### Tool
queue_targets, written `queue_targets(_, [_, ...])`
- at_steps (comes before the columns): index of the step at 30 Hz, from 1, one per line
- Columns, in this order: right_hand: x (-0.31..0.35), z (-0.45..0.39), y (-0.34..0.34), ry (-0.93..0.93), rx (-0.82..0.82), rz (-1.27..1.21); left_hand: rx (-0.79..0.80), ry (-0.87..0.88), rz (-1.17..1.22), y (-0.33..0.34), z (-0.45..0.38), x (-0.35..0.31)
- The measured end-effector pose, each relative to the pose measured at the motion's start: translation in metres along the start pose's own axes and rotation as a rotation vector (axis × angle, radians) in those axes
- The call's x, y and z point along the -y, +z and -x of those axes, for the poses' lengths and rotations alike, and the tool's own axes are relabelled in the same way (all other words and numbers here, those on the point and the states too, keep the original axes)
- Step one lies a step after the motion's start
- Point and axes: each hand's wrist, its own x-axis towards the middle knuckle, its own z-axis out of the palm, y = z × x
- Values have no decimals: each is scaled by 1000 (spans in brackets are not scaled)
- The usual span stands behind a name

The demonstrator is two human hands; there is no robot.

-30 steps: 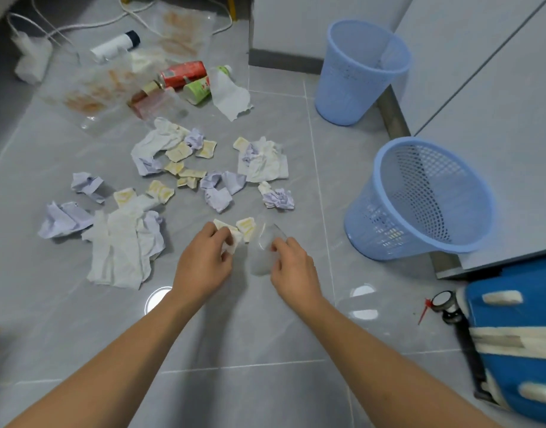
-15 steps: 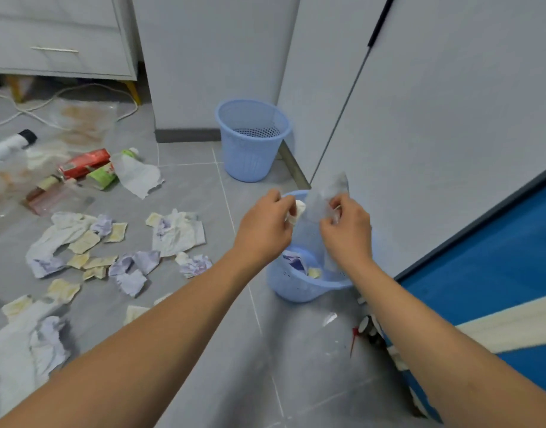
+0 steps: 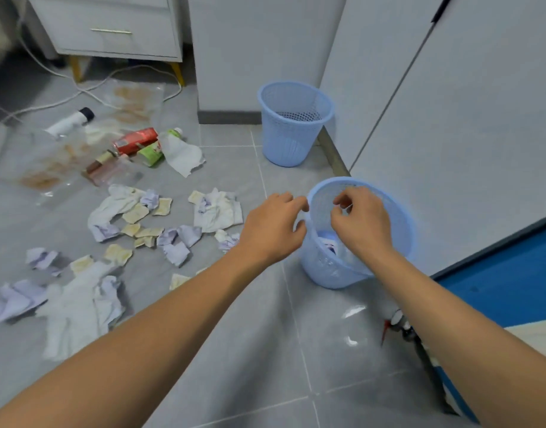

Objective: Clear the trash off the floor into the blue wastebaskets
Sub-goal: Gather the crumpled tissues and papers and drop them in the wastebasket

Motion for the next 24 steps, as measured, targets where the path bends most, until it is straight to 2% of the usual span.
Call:
queue_targets(3, [69, 8, 16, -96, 37, -69, 59, -94, -39, -52, 34, 53])
queue_targets(7, [158, 28, 40, -181, 193, -82, 115, -275, -78, -126, 74, 107])
queue_targets(11, [207, 70, 78, -187, 362, -86, 123, -401, -41, -150, 112, 136])
queue_targets(15, [197, 95, 128, -185, 451, -43, 155, -502, -50, -118, 135, 165])
queue_targets(20, [136, 112, 200, -183, 677, 128, 241, -530, -69, -29, 159, 195])
queue_targets(24, [103, 120, 242, -243, 703, 190, 267, -489, -101, 41, 175, 205])
